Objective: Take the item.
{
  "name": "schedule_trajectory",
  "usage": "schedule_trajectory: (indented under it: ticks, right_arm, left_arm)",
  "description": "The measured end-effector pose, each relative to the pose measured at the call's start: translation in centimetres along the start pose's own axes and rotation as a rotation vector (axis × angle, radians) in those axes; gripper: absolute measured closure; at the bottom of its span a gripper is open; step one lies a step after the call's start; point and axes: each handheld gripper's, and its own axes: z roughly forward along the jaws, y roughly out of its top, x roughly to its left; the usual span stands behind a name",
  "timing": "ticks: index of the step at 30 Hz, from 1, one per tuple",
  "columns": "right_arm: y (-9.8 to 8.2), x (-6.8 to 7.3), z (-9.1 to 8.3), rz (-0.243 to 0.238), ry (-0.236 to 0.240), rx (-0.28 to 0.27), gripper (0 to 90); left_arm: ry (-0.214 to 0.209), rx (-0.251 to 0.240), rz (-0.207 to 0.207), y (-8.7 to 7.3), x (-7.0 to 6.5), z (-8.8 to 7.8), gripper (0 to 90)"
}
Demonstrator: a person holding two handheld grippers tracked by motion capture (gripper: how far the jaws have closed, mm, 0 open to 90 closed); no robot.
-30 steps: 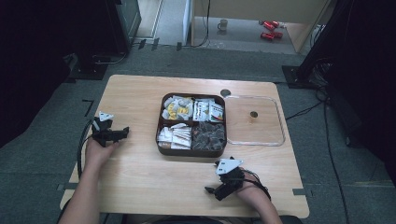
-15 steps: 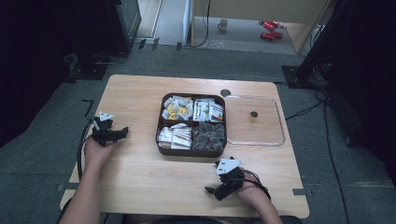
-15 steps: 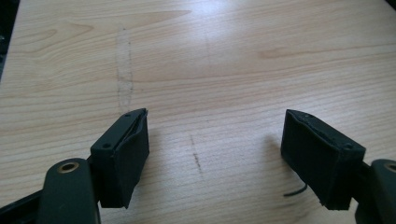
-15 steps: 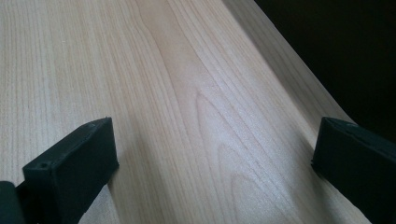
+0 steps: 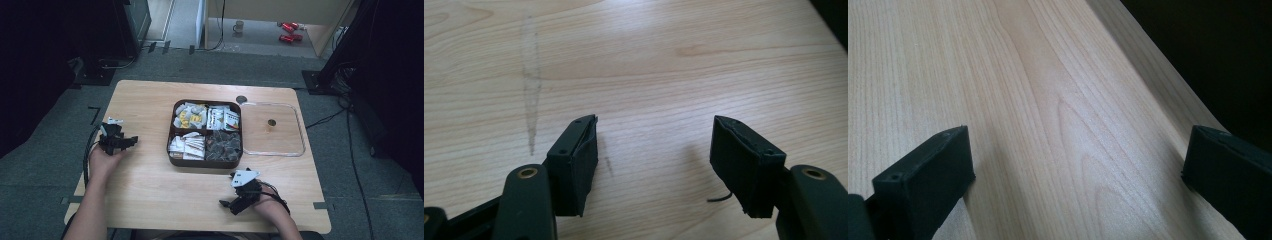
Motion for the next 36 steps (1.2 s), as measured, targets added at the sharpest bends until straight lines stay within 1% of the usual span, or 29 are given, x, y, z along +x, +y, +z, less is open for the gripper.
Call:
schedule_trajectory:
  ticks: [2, 4, 5, 8, 9, 10, 12, 14, 15, 16, 19, 21, 22, 23, 25, 28, 30, 32, 34, 36]
  right_arm:
    - [0.0, 0.0, 0.0, 0.0, 0.0, 0.0, 0.0]
    - [0.0, 0.0, 0.0, 0.0, 0.0, 0.0, 0.0]
    - [0.0, 0.0, 0.0, 0.0, 0.0, 0.0, 0.0]
    - [0.0, 0.0, 0.0, 0.0, 0.0, 0.0, 0.0]
    - [0.0, 0.0, 0.0, 0.0, 0.0, 0.0, 0.0]
    - [0.0, 0.0, 0.0, 0.0, 0.0, 0.0, 0.0]
    - [0.0, 0.0, 0.0, 0.0, 0.0, 0.0, 0.0]
    - [0.0, 0.0, 0.0, 0.0, 0.0, 0.0, 0.0]
    - [0.0, 0.0, 0.0, 0.0, 0.0, 0.0, 0.0]
    - [0.0, 0.0, 0.0, 0.0, 0.0, 0.0, 0.0]
    - [0.0, 0.0, 0.0, 0.001, 0.0, 0.0, 0.0]
    - [0.0, 0.0, 0.0, 0.001, 0.0, 0.0, 0.0]
    - [0.0, 0.0, 0.0, 0.001, 0.0, 0.0, 0.0]
    - [0.0, 0.0, 0.0, 0.0, 0.0, 0.0, 0.0]
    - [0.0, 0.0, 0.0, 0.0, 0.001, 0.0, 0.0]
    - [0.0, 0.0, 0.0, 0.0, 0.0, 0.001, 0.0]
    - [0.0, 0.0, 0.0, 0.0, 0.0, 0.001, 0.0]
    - [0.0, 0.0, 0.0, 0.0, 0.0, 0.001, 0.0]
    - [0.0, 0.0, 0.0, 0.0, 0.0, 0.002, 0.0]
    - [0.0, 0.0, 0.0, 0.001, 0.0, 0.002, 0.0]
  left_arm:
    - [-0.026, -0.007, -0.004, 0.3, -0.1, -0.2, 35.3]
    - [-0.03, -0.01, -0.002, 0.4, -0.2, -0.3, 35.3]
    - [-0.031, -0.009, 0.006, 0.5, -0.3, -0.4, 35.3]
    - [-0.038, 0.0, 0.034, 0.8, -0.7, -0.7, 36.1]
    - [-0.041, 0.002, 0.05, 0.8, -0.8, -0.8, 40.2]
    - [-0.031, 0.003, 0.068, 0.8, -1.0, -0.9, 43.4]
    - [-0.017, 0.01, 0.098, 0.9, -1.4, -0.9, 43.0]
    - [-0.023, 0.011, 0.1, 1.0, -1.5, -1.0, 42.7]
    - [-0.047, 0.005, 0.088, 1.2, -1.6, -1.1, 42.1]
    - [-0.062, 0.0, 0.081, 1.4, -1.7, -1.2, 41.8]
    - [-0.094, -0.006, 0.063, 1.7, -1.8, -1.5, 41.4]
    - [-0.105, -0.013, 0.076, 1.8, -2.0, -1.8, 42.4]
    - [-0.105, -0.013, 0.076, 1.8, -2.0, -1.8, 43.8]
    - [-0.106, -0.02, 0.097, 1.9, -2.3, -2.0, 43.8]
    - [-0.105, -0.026, 0.113, 2.0, -2.7, -2.3, 46.1]
    - [-0.115, -0.029, 0.114, 2.2, -2.9, -2.6, 47.1]
    - [-0.125, -0.042, 0.119, 2.6, -3.3, -3.0, 47.2]
    - [-0.146, -0.051, 0.12, 2.8, -3.6, -3.3, 47.1]
    - [-0.157, -0.055, 0.132, 2.9, -3.9, -3.5, 47.6]
    - [-0.165, -0.054, 0.149, 3.1, -4.3, -3.8, 50.7]
